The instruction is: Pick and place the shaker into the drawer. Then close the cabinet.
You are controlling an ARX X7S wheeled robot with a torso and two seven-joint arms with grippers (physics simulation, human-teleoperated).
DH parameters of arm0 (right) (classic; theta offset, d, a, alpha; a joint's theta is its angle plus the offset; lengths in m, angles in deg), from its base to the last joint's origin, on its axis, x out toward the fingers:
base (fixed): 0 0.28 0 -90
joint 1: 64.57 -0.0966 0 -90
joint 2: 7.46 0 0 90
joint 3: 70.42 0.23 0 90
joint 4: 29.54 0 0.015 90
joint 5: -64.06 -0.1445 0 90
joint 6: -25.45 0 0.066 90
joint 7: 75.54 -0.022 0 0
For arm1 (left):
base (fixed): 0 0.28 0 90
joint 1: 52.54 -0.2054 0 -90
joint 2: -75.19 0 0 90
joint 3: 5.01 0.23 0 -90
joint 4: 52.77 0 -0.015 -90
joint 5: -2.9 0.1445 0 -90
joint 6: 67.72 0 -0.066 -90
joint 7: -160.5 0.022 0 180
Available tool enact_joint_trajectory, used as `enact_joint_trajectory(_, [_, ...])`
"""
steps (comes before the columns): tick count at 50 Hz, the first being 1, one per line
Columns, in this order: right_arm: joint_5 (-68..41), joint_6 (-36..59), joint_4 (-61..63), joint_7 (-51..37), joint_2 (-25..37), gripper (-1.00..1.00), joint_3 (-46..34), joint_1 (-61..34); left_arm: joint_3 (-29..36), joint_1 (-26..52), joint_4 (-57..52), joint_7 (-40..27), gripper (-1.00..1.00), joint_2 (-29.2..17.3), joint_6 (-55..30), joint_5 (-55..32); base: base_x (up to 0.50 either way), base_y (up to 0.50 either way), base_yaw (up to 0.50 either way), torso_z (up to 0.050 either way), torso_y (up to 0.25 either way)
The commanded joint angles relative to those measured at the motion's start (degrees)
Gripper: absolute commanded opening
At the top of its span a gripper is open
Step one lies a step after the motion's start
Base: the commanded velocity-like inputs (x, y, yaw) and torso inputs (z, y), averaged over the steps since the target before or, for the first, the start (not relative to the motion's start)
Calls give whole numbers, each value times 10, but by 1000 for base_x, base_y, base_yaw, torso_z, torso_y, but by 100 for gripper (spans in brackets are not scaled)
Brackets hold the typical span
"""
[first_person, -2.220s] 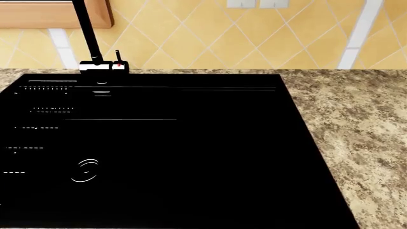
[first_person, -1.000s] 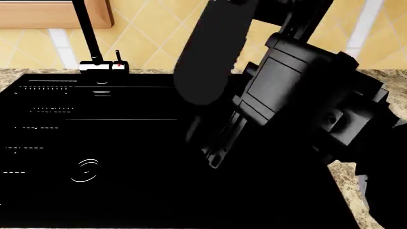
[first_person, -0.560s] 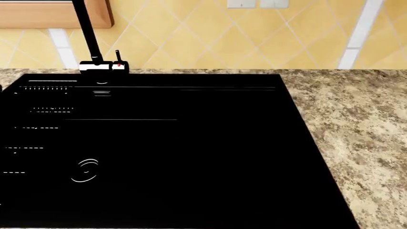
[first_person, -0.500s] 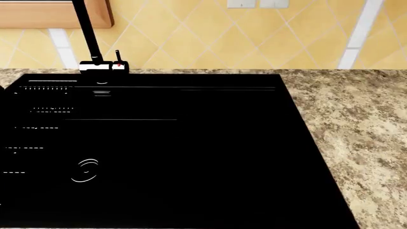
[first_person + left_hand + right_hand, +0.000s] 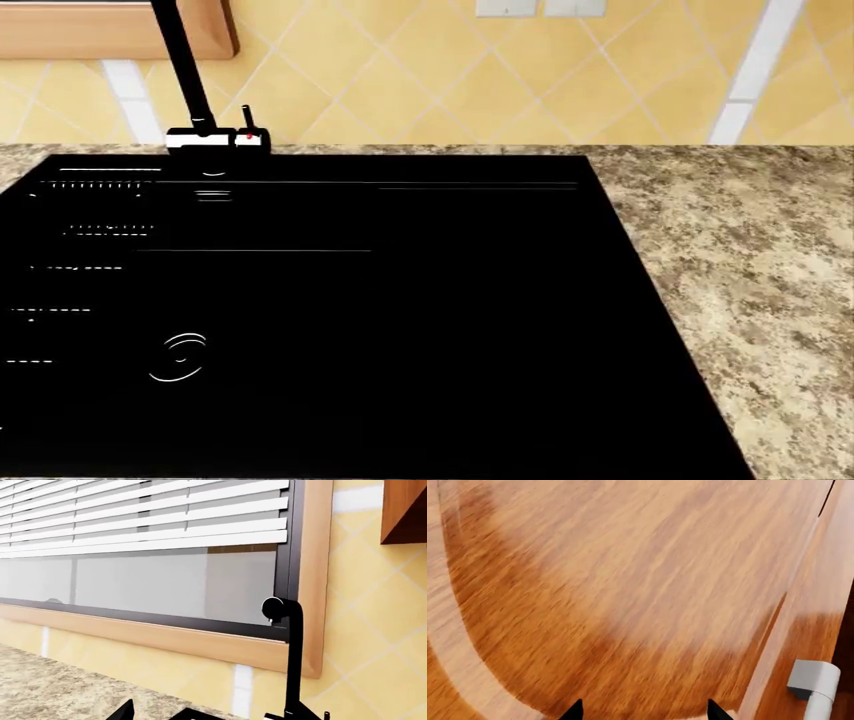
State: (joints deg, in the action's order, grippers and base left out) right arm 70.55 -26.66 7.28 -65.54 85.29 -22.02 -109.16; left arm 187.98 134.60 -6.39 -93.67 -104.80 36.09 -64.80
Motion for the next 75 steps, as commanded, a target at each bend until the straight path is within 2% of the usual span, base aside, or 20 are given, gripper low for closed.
enact_joint_trajectory(1, [-36,-12,-218,40,-20,100,-62,65,22,-27,8,-33,100,0,14,28,23,4,12,12,0])
enact_joint_trajectory(11, [-36,-12,-218,40,-20,100,-62,65,3,-12,-20,-68,100,0,-23,13,25,5,14,8,0])
enact_joint_trajectory(15, [-36,-12,-218,40,-20,100,-62,65,33,-42,4,-48,100,0,38,45,27,5,16,8,0])
enact_joint_trajectory(16, [-122,-31,-218,-20,-26,100,24,78,36,-46,10,-32,100,0,50,44,29,6,16,10,0])
enact_joint_trajectory(17, [-153,-34,-218,-44,-24,100,110,71,35,-45,13,-18,100,0,54,40,31,6,17,11,0])
enact_joint_trajectory(18, [-179,-37,-218,-23,-19,100,196,64,30,-41,14,2,100,0,54,31,31,6,18,10,0])
enact_joint_trajectory(20, [-198,-34,-196,2,-15,100,229,68,11,-23,10,39,100,0,40,5,31,6,17,10,0])
enact_joint_trajectory(21, [-249,52,-110,-35,37,100,243,153,0,-11,5,56,100,0,29,-10,30,6,18,10,0])
enact_joint_trajectory(22, [-163,138,-24,44,17,100,329,239,-17,5,-1,76,100,0,10,-30,16,6,15,0,0])
enact_joint_trajectory(24, [-172,310,148,25,47,100,337,411,-39,26,-12,112,100,0,-13,-57,0,6,11,0,0])
enact_joint_trajectory(26, [-343,482,320,-146,148,100,382,470,-52,38,-23,141,100,0,-25,-77,6,6,8,0,0])
enact_joint_trajectory(27, [-429,521,406,-232,189,100,393,484,-56,42,-26,144,100,14,-30,-84,0,5,0,0,0])
enact_joint_trajectory(33, [-945,434,915,-748,303,100,373,569,-50,27,-35,117,100,97,-19,-83,2,4,0,0,0])
enact_joint_trajectory(34, [-1031,431,926,-786,312,100,373,582,-47,22,-37,115,100,106,-15,-80,0,0,0,0,0])
enact_joint_trajectory(36, [-1191,424,942,-795,326,100,381,610,-41,10,-41,107,100,121,-9,-72,0,0,0,0,0])
enact_joint_trajectory(49, [-1155,434,1006,-772,352,100,442,750,-31,-18,-44,90,100,173,0,-53,0,0,0,0,0])
enact_joint_trajectory(57, [-1158,428,1004,-782,354,100,415,744,-28,-30,-44,89,100,179,6,-43,1,-180,0,0,0])
enact_joint_trajectory(75, [-1136,410,1001,-768,354,100,426,756,-25,-49,-37,93,100,179,17,-33,2,-500,0,0,0])
